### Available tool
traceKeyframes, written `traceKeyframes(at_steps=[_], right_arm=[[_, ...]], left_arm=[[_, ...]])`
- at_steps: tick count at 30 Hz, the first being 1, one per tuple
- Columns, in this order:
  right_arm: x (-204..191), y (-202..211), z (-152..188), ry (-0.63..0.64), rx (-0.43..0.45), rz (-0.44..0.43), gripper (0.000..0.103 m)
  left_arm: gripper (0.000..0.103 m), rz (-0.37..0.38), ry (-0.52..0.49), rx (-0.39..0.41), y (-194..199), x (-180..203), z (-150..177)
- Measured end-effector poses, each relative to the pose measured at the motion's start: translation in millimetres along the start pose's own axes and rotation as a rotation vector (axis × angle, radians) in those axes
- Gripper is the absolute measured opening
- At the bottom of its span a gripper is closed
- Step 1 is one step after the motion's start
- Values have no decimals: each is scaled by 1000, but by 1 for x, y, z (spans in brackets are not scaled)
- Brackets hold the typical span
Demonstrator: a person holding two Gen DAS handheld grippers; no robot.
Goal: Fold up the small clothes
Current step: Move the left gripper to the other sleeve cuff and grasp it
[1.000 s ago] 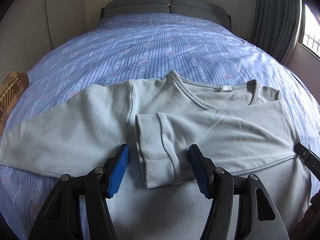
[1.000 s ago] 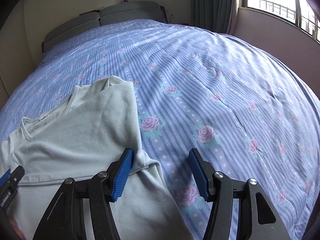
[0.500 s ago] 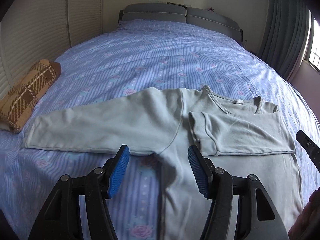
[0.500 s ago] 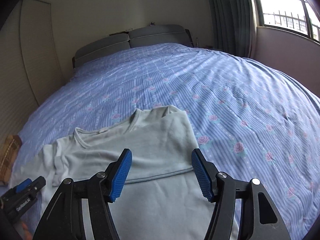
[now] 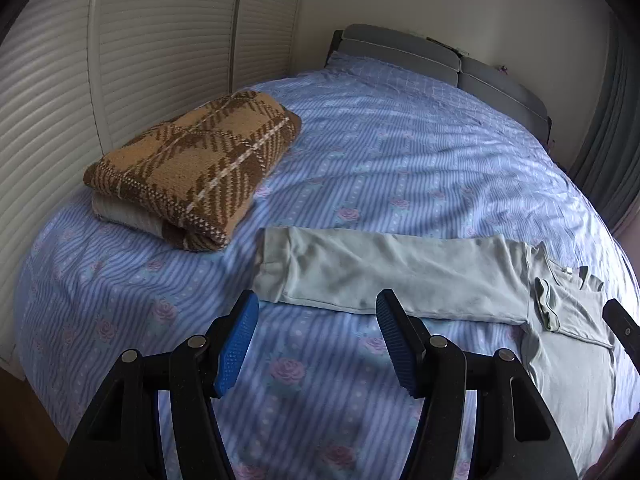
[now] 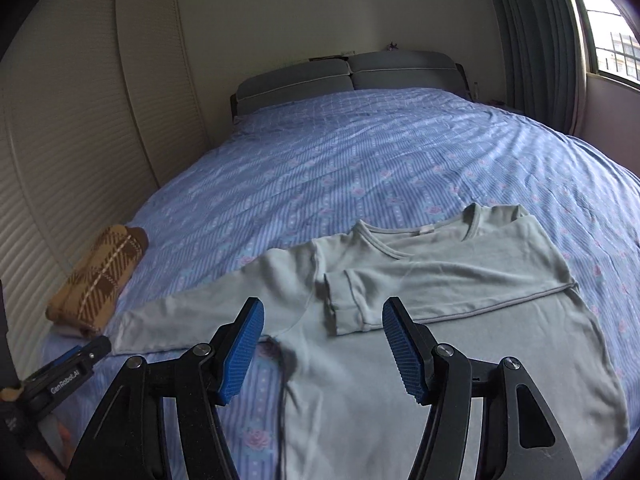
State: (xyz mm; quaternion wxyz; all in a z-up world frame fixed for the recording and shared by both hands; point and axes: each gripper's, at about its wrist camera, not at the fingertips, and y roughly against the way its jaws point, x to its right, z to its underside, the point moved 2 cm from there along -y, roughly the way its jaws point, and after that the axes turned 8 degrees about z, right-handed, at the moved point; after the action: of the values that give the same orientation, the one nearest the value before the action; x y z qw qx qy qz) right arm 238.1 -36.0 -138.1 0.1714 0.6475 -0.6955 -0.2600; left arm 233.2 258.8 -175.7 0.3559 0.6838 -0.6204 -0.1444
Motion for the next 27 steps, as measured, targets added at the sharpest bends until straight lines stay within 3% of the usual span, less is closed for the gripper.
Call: traceKeyframes(at_steps=[6, 12, 15, 22, 27], right_arm=[[-63, 5, 9, 93, 16, -41, 62], [-93, -3, 19, 149, 16, -48, 62], [-100, -7, 23, 168, 12, -50, 62], [-104, -15, 29, 191, 5, -36, 62], [-99, -19, 32, 187, -4, -26, 62]], left_arm=[[59, 28, 59, -6, -29, -46, -8], [44, 76, 91, -38, -62, -64, -9], [37, 99, 86, -40, -72, -64, -7], [34, 171, 122, -30, -83, -71, -8], [16, 206, 110, -39, -88, -67, -8]])
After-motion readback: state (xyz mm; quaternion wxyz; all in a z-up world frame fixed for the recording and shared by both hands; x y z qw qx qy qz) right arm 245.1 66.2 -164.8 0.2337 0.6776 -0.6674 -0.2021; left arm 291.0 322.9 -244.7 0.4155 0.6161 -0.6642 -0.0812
